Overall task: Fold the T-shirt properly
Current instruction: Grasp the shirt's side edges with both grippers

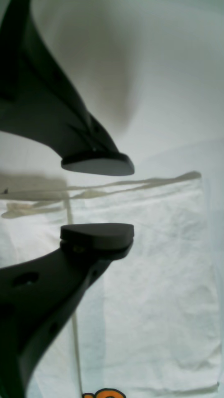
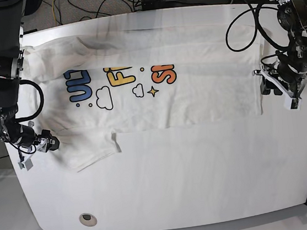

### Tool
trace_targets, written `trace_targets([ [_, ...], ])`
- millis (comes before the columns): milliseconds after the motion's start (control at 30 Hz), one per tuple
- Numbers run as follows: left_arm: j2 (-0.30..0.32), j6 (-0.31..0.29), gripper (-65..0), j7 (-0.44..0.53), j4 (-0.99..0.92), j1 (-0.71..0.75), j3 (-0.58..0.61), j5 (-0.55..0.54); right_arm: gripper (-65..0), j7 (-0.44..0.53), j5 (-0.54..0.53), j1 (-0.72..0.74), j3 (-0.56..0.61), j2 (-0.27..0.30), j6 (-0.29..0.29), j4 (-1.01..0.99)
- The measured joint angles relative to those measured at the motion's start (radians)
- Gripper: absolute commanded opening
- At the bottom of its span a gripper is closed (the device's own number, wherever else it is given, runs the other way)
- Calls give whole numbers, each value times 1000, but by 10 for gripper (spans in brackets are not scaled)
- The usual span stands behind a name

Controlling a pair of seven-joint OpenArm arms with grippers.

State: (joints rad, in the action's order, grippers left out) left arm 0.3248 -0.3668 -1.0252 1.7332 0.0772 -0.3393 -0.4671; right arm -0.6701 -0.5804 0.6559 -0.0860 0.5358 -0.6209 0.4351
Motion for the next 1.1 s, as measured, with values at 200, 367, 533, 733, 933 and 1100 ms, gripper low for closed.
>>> trace_targets([
  [200, -1, 0, -412, 0, 0, 2, 0, 0, -365, -22, -64, -3, 28, -25, -12, -6],
  [367, -2, 0, -411, -3, 0, 3, 0, 0, -367, -18, -71, 5, 62, -43, -31, -19],
  [533, -2, 0, -409, -8, 0, 5, 7, 0, -370, -10, -64, -11, 47, -40, -34, -18],
  [733, 0, 0, -407, -30, 0, 6, 6, 0, -371, 12, -59, -23, 46, -39, -38, -14],
  [933, 0, 0, -406, -34, 0, 5, 11, 0, -375, 19, -18, -26, 47, -40, -42, -2],
  [1100, 0, 0, -409, -33, 0, 5, 12, -1, -375, 41, -3, -39, 51, -40, -16, 9],
])
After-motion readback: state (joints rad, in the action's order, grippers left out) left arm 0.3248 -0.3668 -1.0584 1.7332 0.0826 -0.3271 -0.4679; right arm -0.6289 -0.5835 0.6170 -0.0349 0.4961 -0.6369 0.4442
